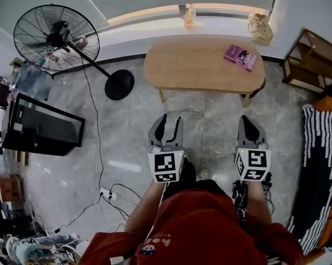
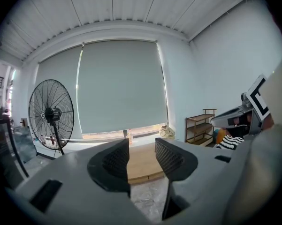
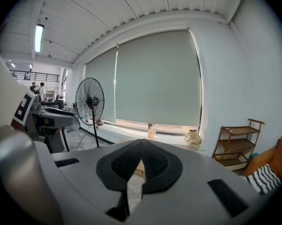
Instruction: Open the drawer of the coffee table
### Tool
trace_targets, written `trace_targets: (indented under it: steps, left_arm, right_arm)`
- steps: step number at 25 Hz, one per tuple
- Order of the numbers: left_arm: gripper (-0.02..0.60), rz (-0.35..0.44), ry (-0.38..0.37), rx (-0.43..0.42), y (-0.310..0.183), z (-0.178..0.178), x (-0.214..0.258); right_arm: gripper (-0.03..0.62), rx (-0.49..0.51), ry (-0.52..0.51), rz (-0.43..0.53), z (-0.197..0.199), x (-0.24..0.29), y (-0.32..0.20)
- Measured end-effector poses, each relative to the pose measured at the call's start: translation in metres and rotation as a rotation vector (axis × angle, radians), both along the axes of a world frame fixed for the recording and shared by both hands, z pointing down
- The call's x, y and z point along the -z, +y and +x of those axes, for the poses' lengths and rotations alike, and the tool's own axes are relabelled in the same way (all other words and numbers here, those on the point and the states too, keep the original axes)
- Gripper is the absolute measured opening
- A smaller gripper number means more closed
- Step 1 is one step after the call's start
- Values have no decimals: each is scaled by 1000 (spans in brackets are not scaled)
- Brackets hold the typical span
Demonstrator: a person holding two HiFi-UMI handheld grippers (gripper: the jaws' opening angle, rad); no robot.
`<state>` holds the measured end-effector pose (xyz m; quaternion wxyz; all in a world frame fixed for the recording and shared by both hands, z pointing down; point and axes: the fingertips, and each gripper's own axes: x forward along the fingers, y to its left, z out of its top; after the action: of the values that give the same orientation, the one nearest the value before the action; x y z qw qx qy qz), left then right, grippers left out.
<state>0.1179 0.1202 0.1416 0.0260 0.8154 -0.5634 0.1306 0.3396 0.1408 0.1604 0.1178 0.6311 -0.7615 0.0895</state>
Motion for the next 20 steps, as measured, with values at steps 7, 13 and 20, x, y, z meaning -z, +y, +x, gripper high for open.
trace_targets:
  steps: [7, 13, 20]
  left_arm:
    - [173, 3, 13, -22, -34, -5, -5]
    - [173, 15, 44, -49, -81, -6, -5]
    - [173, 0, 56, -43, -155, -37, -13]
  right_arm:
    - [-3, -9, 26, 16, -10, 5, -24]
    - [-3, -32, 54, 17, -13, 8, -65]
    - [-3, -35, 77, 14, -42, 10, -143]
